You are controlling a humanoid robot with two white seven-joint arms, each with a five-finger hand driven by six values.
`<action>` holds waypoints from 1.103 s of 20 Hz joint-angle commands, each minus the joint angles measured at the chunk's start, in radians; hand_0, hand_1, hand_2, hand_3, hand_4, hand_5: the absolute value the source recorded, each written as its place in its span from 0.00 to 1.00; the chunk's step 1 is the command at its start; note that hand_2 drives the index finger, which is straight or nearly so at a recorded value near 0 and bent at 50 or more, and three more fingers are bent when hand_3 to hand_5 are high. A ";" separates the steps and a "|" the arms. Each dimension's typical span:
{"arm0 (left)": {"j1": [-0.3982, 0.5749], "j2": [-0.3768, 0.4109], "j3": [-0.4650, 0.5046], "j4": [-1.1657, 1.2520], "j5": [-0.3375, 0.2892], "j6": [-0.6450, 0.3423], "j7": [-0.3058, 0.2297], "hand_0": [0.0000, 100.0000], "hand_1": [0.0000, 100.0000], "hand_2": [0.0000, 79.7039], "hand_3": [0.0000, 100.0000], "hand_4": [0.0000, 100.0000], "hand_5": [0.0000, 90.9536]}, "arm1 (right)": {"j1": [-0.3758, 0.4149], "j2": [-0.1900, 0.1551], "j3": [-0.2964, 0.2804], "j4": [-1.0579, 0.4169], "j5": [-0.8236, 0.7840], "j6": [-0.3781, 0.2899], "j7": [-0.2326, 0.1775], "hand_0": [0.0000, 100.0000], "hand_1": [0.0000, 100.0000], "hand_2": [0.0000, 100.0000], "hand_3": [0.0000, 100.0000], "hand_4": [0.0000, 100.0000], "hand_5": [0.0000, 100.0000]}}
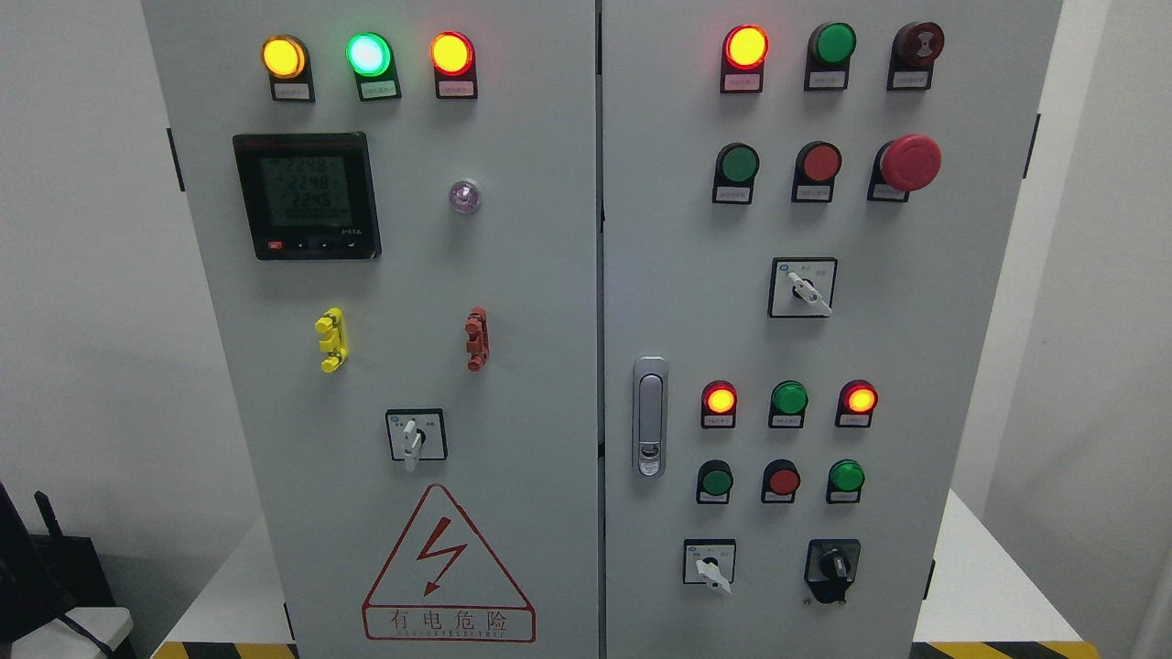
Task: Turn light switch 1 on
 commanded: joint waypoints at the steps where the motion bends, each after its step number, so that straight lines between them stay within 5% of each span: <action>1: 0.067 0.019 0.191 -0.233 -0.010 -0.007 0.002 0.26 0.00 0.00 0.00 0.00 0.00 | 0.000 0.000 0.000 0.000 -0.017 0.000 0.000 0.12 0.39 0.00 0.00 0.00 0.00; 7: 0.138 0.028 0.366 -0.397 -0.059 -0.045 -0.003 0.26 0.00 0.00 0.00 0.00 0.00 | 0.000 0.000 0.000 0.000 -0.018 0.000 0.000 0.12 0.39 0.00 0.00 0.00 0.00; 11: 0.169 0.048 0.438 -0.433 -0.062 -0.149 -0.003 0.29 0.00 0.00 0.04 0.19 0.00 | 0.000 0.000 0.000 0.000 -0.017 0.000 0.000 0.12 0.39 0.00 0.00 0.00 0.00; 18: 0.179 0.053 0.573 -0.563 -0.061 -0.231 -0.039 0.31 0.00 0.19 0.23 0.32 0.00 | 0.000 0.000 0.000 0.000 -0.018 0.000 0.000 0.12 0.39 0.00 0.00 0.00 0.00; 22: 0.206 0.065 0.685 -0.680 -0.052 -0.231 -0.116 0.32 0.03 0.23 0.27 0.36 0.02 | 0.000 0.000 0.000 0.000 -0.017 0.000 0.000 0.12 0.39 0.00 0.00 0.00 0.00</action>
